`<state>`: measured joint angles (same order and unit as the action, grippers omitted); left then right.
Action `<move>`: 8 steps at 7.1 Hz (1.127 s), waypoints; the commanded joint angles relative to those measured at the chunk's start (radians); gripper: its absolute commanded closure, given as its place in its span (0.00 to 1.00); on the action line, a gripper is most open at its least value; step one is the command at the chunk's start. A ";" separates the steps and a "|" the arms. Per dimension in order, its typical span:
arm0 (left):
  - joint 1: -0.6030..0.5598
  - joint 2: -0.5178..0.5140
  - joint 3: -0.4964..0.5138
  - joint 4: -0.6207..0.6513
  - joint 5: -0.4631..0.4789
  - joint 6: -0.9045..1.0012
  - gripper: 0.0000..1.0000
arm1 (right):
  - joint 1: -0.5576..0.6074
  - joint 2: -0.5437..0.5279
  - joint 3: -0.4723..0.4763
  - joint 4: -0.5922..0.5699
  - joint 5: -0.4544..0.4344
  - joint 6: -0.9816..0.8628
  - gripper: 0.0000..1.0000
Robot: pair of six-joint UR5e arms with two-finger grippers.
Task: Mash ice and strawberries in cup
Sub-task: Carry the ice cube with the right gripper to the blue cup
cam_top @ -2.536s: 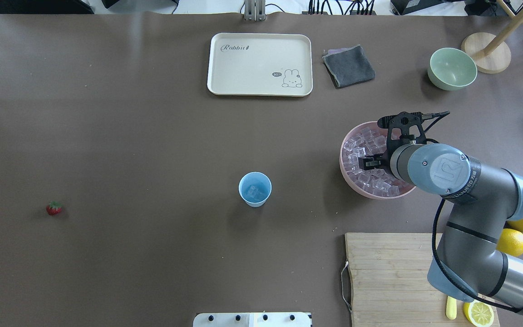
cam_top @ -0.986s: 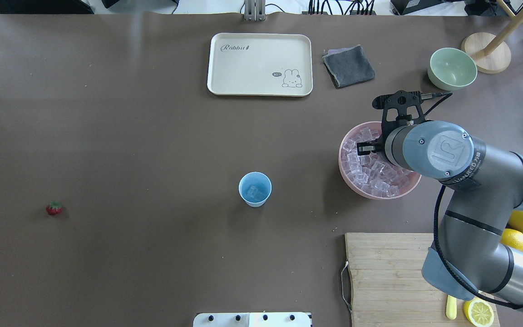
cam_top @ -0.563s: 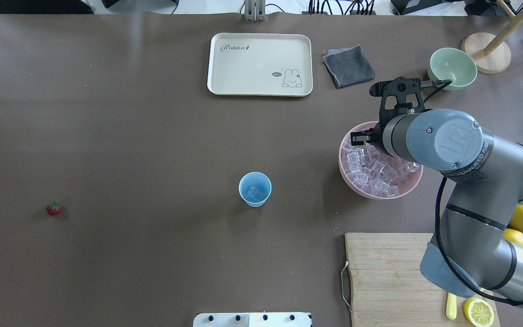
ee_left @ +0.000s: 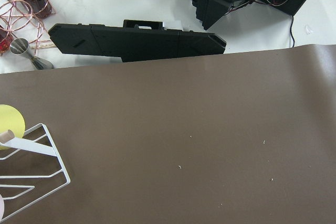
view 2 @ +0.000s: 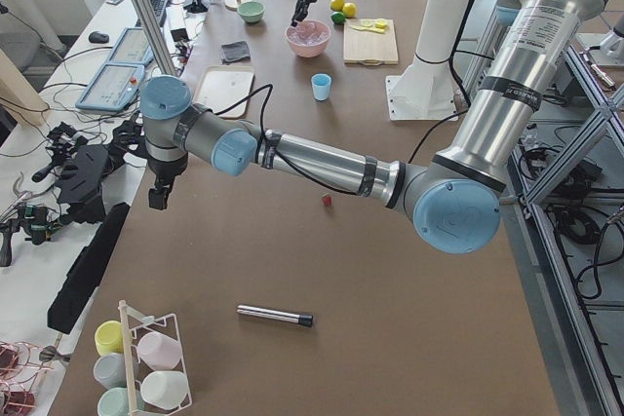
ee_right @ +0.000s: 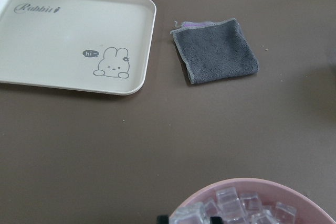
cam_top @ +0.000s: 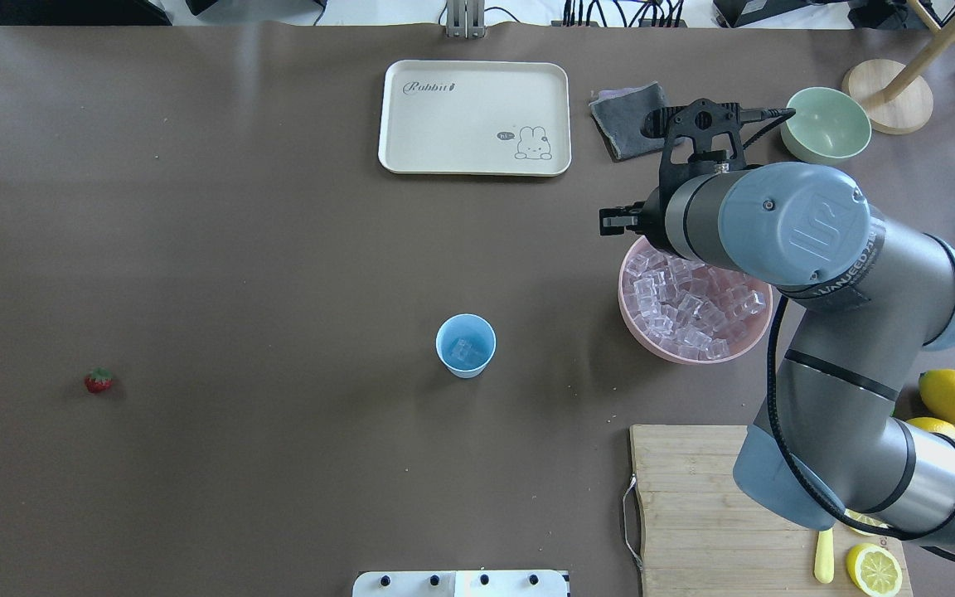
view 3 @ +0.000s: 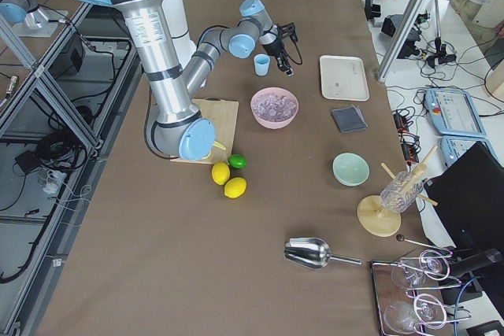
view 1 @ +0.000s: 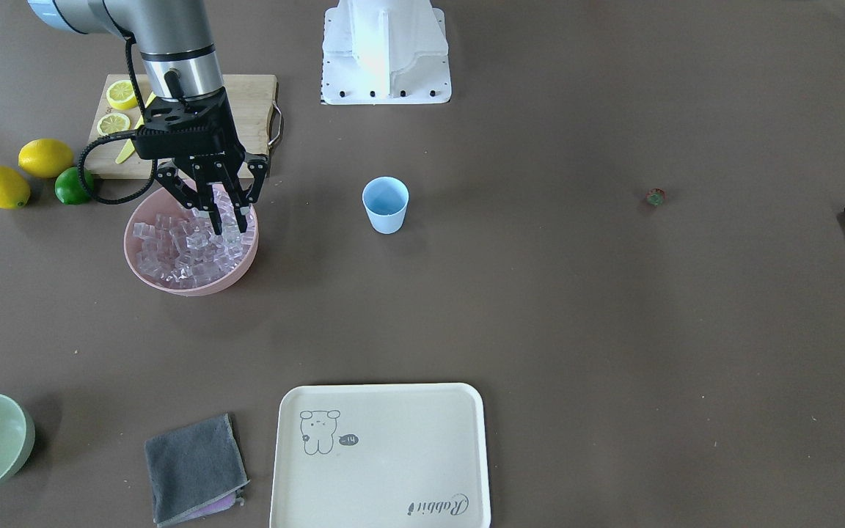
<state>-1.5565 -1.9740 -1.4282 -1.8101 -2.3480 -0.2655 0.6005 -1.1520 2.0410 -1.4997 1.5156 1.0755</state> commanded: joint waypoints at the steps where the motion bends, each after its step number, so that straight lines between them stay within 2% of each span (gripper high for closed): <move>1: -0.001 0.003 -0.001 0.000 -0.002 0.000 0.02 | -0.008 0.054 -0.001 0.006 0.000 0.000 1.00; 4: -0.001 0.003 -0.005 0.000 -0.004 0.000 0.02 | -0.045 0.107 -0.007 0.010 0.000 -0.002 1.00; 8: -0.001 0.009 -0.014 0.000 -0.005 0.000 0.02 | -0.103 0.110 -0.053 0.065 -0.008 -0.020 1.00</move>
<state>-1.5570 -1.9657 -1.4409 -1.8101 -2.3531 -0.2654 0.5140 -1.0432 2.0043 -1.4437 1.5100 1.0608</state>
